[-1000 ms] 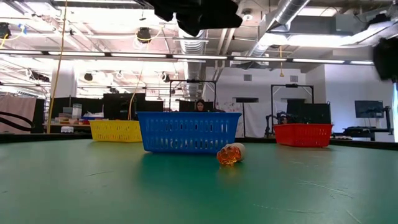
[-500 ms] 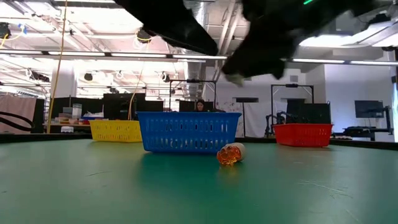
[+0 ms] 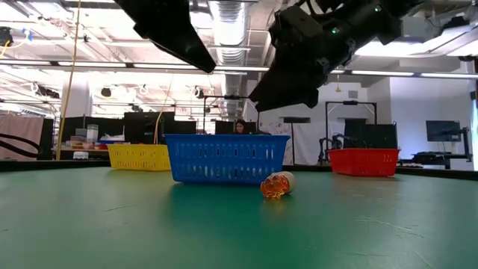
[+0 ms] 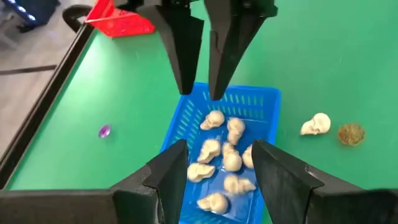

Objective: Sort Halloween decoration
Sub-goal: Put the white skull toy into the blue bin, then put the orange pumpkin toy into the yellow bin

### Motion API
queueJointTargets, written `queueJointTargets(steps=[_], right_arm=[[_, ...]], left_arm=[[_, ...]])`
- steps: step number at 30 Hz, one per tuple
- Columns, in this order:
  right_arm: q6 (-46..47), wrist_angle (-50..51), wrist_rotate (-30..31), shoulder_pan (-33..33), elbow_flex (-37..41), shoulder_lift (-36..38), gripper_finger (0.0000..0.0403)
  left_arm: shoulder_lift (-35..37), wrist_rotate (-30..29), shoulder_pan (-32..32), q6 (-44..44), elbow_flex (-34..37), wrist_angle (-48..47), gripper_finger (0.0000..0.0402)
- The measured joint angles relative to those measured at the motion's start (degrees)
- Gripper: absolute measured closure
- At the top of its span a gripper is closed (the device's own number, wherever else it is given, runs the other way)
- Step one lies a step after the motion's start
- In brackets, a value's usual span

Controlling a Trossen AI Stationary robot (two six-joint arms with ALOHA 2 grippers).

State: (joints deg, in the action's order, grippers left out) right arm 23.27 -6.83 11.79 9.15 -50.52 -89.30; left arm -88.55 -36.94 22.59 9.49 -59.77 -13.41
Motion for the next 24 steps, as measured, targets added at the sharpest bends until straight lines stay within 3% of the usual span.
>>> queueJointTargets(steps=[5,11,15,21,24], right_arm=[[-0.73,5.54,-2.39,0.38,0.0,4.0,0.0207],[-0.87,19.93,-1.82,6.45,0.07,13.77,0.0216],[-0.85,25.69,4.27,14.11,0.07,18.01,0.0224],[-0.85,24.45,13.83,24.55,2.2,19.33,0.0229],[-0.79,24.68,15.84,27.54,3.03,18.26,0.0229]], left_arm=[[0.0,0.35,0.2,2.68,0.0,-1.01,0.0231],[-0.02,6.38,2.64,12.8,0.0,-8.4,0.0231],[-0.02,15.8,4.57,26.66,-0.02,-17.01,0.0231],[-0.02,30.77,8.21,48.9,-0.02,-25.76,0.0231],[-0.02,34.6,10.46,56.29,-0.02,-27.2,0.0231]])
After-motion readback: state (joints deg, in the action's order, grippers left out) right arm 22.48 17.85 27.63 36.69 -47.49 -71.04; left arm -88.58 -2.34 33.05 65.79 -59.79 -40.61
